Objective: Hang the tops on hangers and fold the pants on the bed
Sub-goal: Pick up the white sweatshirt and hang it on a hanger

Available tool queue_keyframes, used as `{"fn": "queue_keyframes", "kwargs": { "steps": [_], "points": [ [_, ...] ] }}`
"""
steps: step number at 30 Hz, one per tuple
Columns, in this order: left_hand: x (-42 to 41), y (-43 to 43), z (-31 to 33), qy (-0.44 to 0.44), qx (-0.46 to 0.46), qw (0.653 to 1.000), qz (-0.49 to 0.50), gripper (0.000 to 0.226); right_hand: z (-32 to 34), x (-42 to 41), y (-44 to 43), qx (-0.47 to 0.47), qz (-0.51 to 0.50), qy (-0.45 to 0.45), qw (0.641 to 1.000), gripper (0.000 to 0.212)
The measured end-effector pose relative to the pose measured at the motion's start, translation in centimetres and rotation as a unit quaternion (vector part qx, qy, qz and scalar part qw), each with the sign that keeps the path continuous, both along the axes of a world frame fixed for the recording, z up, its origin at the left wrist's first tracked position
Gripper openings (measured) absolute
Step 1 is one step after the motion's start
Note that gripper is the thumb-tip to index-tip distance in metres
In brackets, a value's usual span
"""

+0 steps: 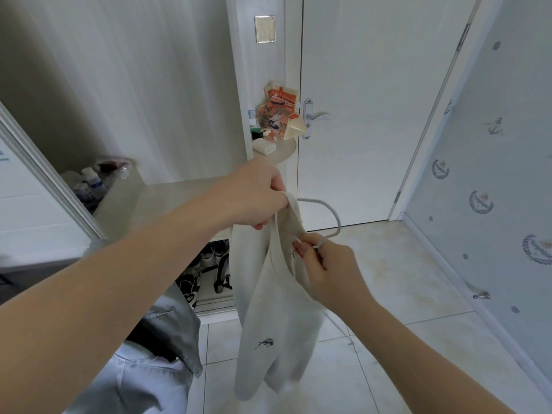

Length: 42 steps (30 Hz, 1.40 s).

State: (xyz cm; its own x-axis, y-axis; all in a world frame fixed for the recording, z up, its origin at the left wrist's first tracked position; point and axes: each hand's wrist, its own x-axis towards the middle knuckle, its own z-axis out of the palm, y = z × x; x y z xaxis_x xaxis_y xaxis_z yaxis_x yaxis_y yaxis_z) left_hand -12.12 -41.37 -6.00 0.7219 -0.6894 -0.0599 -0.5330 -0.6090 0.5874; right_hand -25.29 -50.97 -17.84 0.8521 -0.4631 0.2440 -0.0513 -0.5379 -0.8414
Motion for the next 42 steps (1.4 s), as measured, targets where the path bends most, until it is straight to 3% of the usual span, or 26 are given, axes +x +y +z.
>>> {"fn": "queue_keyframes", "kwargs": {
  "steps": [3, 7, 11, 13, 15, 19, 23, 26, 31, 36, 39, 42],
  "points": [
    [-1.0, 0.0, -0.4, 0.031, 0.011, 0.999, -0.019, 0.01, -0.6, 0.5, -0.3, 0.105, -0.018, -0.013, 0.994, 0.033],
    [-2.2, -0.2, -1.3, 0.035, 0.02, 0.997, -0.064, 0.011, 0.8, -0.6, 0.0, 0.186, 0.008, -0.104, 0.977, 0.037],
    [-2.3, 0.4, -0.6, -0.14, 0.052, 0.974, -0.173, 0.034, 2.1, -1.3, -1.5, 0.219, 0.019, -0.139, 0.966, 0.04],
    [-1.1, 1.2, -0.1, -0.322, 0.095, 0.916, -0.219, 0.054, 2.6, -1.9, -2.8, 0.198, 0.032, -0.159, 0.967, 0.041],
    [0.4, 1.9, 0.0, -0.374, 0.102, 0.888, -0.248, 0.055, 3.1, -2.6, -4.0, 0.176, 0.04, -0.181, 0.967, 0.029],
    [2.3, 2.7, -0.6, -0.361, 0.053, 0.903, -0.227, 0.057, 3.5, -3.5, -6.3, 0.168, 0.063, -0.177, 0.968, 0.018],
    [2.9, 3.7, -0.4, -0.343, 0.022, 0.914, -0.217, 0.061, 2.8, -4.1, -8.8, 0.138, 0.057, -0.11, 0.983, 0.031],
    [2.1, 3.6, -0.6, -0.308, 0.023, 0.925, -0.223, 0.06, 1.9, -3.7, -8.7, 0.128, 0.038, -0.108, 0.985, 0.034],
    [-0.3, 2.5, -1.6, -0.282, 0.022, 0.936, -0.21, 0.04, 1.9, -2.3, -6.6, 0.093, 0.063, -0.163, 0.98, 0.022],
    [-1.4, 2.1, -3.8, -0.219, -0.031, 0.955, -0.197, 0.038, 2.8, -1.9, -6.0, 0.038, 0.096, -0.12, 0.987, 0.028],
    [-1.3, 2.3, -4.1, -0.225, -0.039, 0.96, -0.163, 0.041, 2.8, -2.1, -6.3, 0.036, 0.052, -0.124, 0.99, 0.025],
    [-0.8, 3.4, -4.7, -0.222, -0.093, 0.965, -0.107, 0.04, 0.9, -3.1, -6.6, -0.05, -0.056, -0.187, 0.979, 0.016]
  ]
}}
